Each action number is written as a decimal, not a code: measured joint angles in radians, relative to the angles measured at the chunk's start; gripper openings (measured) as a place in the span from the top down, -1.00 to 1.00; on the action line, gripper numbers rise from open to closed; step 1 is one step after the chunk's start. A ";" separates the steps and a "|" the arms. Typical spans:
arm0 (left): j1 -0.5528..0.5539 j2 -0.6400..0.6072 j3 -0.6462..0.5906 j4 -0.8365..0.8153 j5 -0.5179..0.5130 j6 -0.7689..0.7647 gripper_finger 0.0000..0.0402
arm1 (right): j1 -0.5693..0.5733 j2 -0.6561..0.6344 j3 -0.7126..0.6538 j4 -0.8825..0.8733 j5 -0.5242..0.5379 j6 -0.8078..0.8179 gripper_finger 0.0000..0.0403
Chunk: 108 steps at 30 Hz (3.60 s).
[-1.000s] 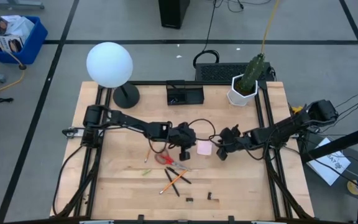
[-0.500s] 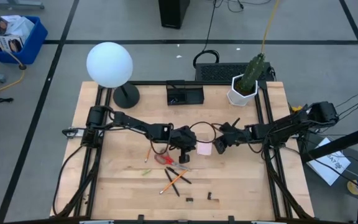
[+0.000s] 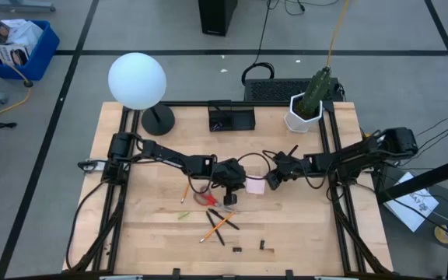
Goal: Pick and place office supplies into organizer
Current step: Put the sticky note into the desk organizer
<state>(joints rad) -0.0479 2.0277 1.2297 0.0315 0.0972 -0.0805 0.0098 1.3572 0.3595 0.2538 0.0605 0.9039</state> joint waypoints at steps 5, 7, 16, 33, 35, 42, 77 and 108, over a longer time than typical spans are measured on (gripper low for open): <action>0.000 0.000 0.000 0.001 0.000 -0.001 0.96 | -0.003 0.025 0.001 0.035 -0.029 0.002 0.36; 0.000 0.000 0.000 0.003 -0.001 -0.001 0.98 | -0.003 0.027 0.001 0.042 -0.035 0.005 0.36; 0.001 0.000 0.000 0.004 -0.019 -0.003 0.98 | -0.002 0.029 0.000 0.060 -0.119 0.018 0.40; 0.001 -0.010 0.000 0.003 -0.125 -0.091 0.52 | -0.031 0.023 0.000 0.109 -0.095 -0.116 0.99; 0.001 -0.016 -0.001 -0.020 -0.124 -0.096 0.44 | -0.031 0.021 0.000 0.145 -0.092 -0.129 0.99; -0.008 -0.048 -0.001 -0.125 -0.099 -0.091 0.15 | -0.036 0.022 0.000 0.222 -0.088 -0.163 1.00; -0.119 -0.200 -0.010 -0.284 -0.283 -0.009 -0.13 | -0.327 0.021 0.488 -0.229 0.227 -0.794 1.00; -0.121 -0.200 -0.010 -0.262 -0.282 -0.001 -0.13 | -0.626 0.236 0.651 -0.219 -0.032 -0.898 1.00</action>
<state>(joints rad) -0.1692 1.8275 1.2198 -0.2302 -0.1852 -0.0818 -0.6162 1.5936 1.0103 0.0349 0.0287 0.0061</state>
